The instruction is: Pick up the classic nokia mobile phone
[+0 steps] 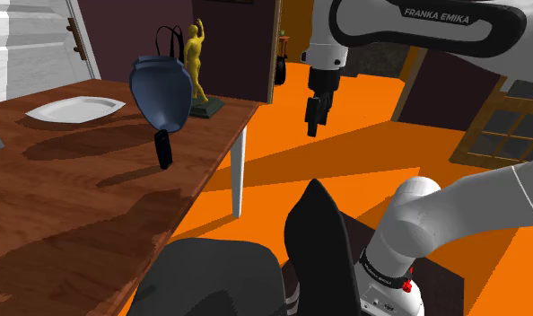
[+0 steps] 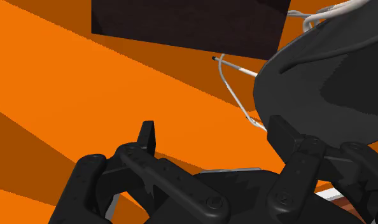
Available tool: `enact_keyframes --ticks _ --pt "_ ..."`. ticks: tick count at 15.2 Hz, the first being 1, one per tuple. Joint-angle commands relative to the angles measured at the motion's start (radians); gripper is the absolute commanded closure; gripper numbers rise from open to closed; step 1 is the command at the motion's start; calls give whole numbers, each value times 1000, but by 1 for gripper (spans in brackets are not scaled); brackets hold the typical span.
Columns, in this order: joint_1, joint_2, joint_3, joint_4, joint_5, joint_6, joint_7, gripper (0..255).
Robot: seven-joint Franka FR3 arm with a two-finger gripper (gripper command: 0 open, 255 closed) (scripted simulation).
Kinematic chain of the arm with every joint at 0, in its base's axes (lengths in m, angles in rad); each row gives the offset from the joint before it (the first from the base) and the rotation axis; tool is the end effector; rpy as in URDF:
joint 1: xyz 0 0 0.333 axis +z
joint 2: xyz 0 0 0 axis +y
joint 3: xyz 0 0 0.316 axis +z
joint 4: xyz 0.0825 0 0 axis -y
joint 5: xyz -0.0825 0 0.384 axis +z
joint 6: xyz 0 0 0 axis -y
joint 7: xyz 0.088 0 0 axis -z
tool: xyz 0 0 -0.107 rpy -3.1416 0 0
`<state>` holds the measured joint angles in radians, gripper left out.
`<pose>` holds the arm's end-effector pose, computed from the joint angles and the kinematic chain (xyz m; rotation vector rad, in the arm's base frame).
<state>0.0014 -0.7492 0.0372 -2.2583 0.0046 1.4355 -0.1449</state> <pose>0.3030 0.0163 0.6132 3.1113 0.2699 -0.1172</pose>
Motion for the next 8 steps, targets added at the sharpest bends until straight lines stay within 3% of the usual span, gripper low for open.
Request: enact_keyframes --ticks 1,8 --pt "0 0 0 0 0 0 0 0" --pt "28 188 97 106 62 113 104 0"
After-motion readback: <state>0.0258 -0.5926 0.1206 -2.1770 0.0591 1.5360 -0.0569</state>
